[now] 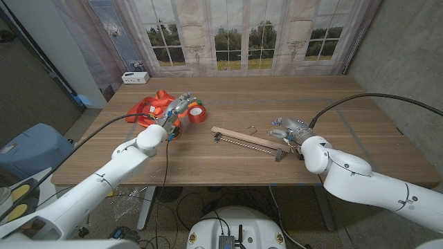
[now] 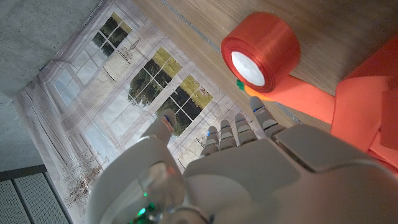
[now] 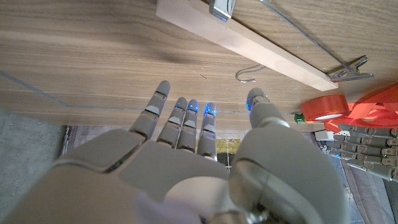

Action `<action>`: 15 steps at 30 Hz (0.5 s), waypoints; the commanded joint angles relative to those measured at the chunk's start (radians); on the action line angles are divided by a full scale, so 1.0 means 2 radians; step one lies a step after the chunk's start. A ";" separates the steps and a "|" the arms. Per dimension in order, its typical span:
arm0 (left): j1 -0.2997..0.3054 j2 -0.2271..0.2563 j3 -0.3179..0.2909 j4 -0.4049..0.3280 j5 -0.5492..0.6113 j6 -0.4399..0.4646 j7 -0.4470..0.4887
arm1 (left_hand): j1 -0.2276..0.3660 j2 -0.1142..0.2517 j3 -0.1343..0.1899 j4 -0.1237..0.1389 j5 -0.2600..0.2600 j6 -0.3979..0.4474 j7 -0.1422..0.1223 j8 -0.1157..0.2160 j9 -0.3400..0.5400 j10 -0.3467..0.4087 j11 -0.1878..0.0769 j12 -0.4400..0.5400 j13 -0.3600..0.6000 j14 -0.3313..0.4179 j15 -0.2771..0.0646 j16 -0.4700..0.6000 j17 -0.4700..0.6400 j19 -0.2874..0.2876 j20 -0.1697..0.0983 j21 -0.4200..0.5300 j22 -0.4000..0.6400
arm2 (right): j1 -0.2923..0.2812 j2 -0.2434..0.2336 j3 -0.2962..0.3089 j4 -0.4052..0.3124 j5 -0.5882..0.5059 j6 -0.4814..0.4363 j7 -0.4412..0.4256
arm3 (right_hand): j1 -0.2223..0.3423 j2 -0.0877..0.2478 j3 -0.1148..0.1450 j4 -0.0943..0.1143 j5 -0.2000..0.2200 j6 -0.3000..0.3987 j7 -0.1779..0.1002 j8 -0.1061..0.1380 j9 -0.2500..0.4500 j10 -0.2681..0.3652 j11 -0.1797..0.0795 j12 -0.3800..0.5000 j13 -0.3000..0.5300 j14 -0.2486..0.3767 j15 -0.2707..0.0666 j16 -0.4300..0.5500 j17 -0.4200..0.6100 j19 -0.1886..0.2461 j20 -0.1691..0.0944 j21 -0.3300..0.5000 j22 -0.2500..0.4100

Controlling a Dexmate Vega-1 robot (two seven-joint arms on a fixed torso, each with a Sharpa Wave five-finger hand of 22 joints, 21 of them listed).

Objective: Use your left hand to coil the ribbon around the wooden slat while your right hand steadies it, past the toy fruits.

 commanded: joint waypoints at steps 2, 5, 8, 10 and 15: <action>-0.012 -0.003 0.005 0.013 -0.002 -0.002 -0.010 | 0.000 0.003 -0.001 0.002 -0.002 0.000 0.003 -0.002 0.002 -0.001 0.004 -0.002 0.002 -0.002 0.002 0.001 0.003 0.001 0.000 0.000 0.001 | 0.032 0.014 -0.043 0.017 -0.015 -0.021 0.029 | 0.007 -0.002 0.001 -0.003 0.003 0.005 0.000 0.002 0.003 0.006 -0.002 0.001 0.002 0.007 -0.002 0.001 0.001 0.005 -0.001 -0.003 0.002; -0.014 -0.004 0.006 0.016 -0.003 -0.001 -0.012 | 0.000 0.003 -0.001 0.002 -0.002 0.000 0.002 -0.001 0.002 -0.001 0.005 -0.002 0.002 -0.002 0.002 0.001 0.003 0.001 0.000 -0.001 0.001 | 0.036 0.018 -0.048 0.021 -0.016 -0.023 0.031 | 0.009 -0.003 0.001 -0.003 0.003 0.006 -0.001 0.002 0.003 0.006 -0.002 0.001 0.002 0.007 -0.002 0.000 0.001 0.006 -0.001 -0.003 0.002; -0.016 -0.004 0.007 0.018 -0.003 -0.001 -0.013 | -0.001 0.004 -0.001 0.002 -0.002 0.000 0.003 -0.001 0.002 -0.001 0.005 -0.002 0.002 -0.002 0.002 0.001 0.003 0.001 0.000 -0.001 0.001 | 0.045 0.022 -0.061 0.024 -0.023 -0.031 0.035 | 0.013 -0.005 0.001 -0.003 0.004 0.009 0.000 0.003 0.003 0.006 -0.002 0.001 0.003 0.007 -0.003 0.000 0.000 0.008 -0.001 -0.003 0.002; -0.017 -0.005 0.007 0.019 -0.003 -0.002 -0.014 | -0.001 0.004 -0.001 0.002 -0.002 0.000 0.002 -0.001 0.002 -0.001 0.005 -0.002 0.003 -0.002 0.002 0.001 0.003 0.002 0.000 -0.002 0.001 | 0.050 0.023 -0.069 0.025 -0.027 -0.036 0.037 | 0.018 -0.008 0.002 -0.003 0.004 0.011 0.000 0.003 0.003 0.009 -0.004 0.001 0.003 0.009 -0.005 0.000 0.000 0.009 -0.001 -0.004 0.002; -0.021 -0.007 0.009 0.024 -0.004 -0.004 -0.016 | -0.002 0.004 -0.001 0.002 -0.001 0.000 0.002 -0.002 0.002 -0.001 0.005 -0.002 0.003 -0.003 0.002 0.001 0.003 0.002 0.001 -0.002 0.001 | 0.057 0.025 -0.075 0.026 -0.026 -0.043 0.043 | 0.026 -0.013 0.002 -0.004 0.005 0.014 -0.001 0.003 0.003 0.012 -0.006 0.001 0.003 0.011 -0.008 -0.001 0.000 0.012 -0.001 -0.004 0.002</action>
